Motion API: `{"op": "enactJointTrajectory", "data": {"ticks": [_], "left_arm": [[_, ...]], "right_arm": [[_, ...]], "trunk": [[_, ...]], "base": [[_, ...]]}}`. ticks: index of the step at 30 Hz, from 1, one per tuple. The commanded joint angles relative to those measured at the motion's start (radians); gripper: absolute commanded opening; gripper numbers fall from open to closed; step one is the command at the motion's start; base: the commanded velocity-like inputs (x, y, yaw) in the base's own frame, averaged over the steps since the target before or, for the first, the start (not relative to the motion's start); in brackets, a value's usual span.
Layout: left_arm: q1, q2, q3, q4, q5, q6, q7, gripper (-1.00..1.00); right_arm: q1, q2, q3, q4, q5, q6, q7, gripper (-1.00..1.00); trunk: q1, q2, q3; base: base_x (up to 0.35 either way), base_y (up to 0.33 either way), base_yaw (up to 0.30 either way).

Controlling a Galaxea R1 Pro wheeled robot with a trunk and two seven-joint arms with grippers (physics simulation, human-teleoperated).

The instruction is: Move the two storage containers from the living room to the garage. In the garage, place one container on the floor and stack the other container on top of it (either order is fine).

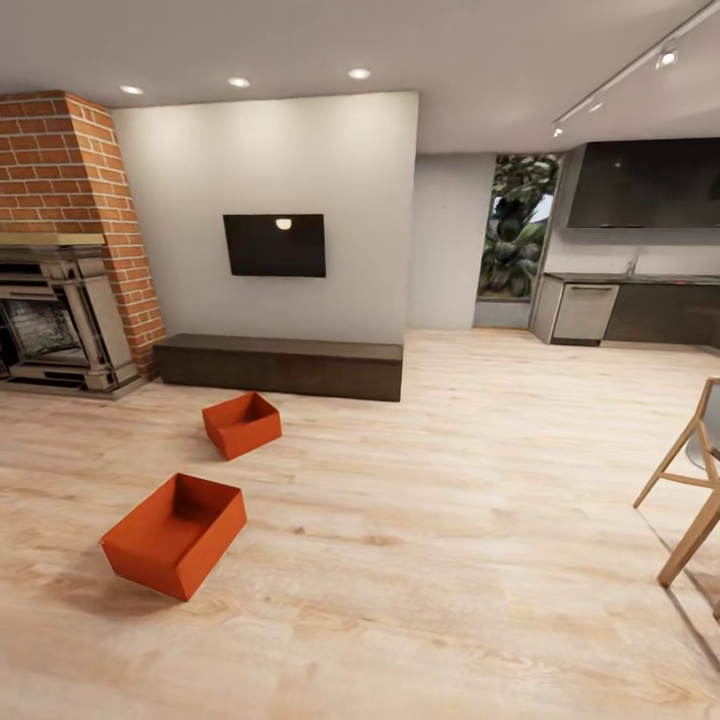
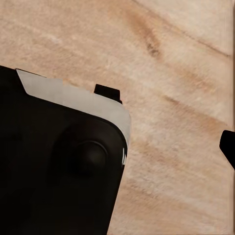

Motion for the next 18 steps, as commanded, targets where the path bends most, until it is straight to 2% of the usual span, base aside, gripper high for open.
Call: {"op": "enactJointTrajectory", "data": {"ticks": [1,18], "left_arm": [[-0.001,0.0,0.002,0.0,0.001,-0.002,-0.001,1.0],[-0.001,0.0,0.002,0.0,0.001,-0.002,-0.001,1.0]], "right_arm": [[-0.001,0.0,0.008,0.002,-0.007,-0.004,-0.001,1.0],[-0.001,0.002,0.008,0.002,-0.007,-0.004,-0.001,1.0]], "trunk": [[0.001,0.0,-0.001],[0.001,0.0,-0.001]], "base": [[0.322,0.0,0.0],[0.322,0.0,0.0]]}}
